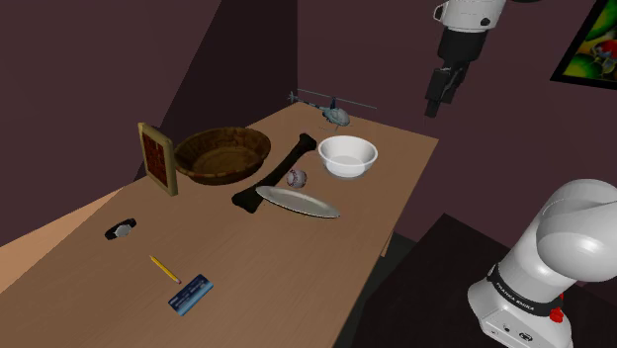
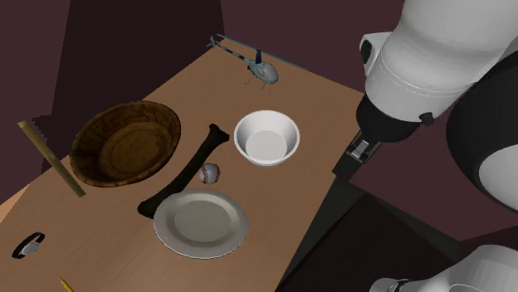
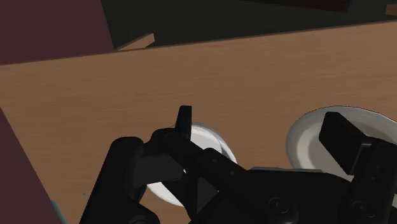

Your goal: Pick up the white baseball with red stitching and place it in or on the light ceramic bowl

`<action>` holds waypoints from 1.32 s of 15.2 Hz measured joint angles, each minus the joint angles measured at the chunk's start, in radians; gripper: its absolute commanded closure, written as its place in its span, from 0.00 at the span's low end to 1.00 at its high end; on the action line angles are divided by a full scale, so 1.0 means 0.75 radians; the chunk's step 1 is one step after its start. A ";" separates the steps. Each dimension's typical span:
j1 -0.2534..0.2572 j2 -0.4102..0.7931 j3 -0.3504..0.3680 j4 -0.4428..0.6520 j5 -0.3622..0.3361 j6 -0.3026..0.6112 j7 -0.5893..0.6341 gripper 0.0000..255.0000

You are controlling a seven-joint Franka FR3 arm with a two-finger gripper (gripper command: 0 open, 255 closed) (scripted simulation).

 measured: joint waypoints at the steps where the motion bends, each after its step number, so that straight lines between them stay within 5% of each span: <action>1: 0.000 0.000 0.000 0.000 0.000 0.000 0.000 0.00; 10: 0.024 0.140 0.040 -0.192 0.070 0.432 0.070 0.00; 20: 0.051 0.505 0.108 -0.244 0.131 0.986 0.149 0.00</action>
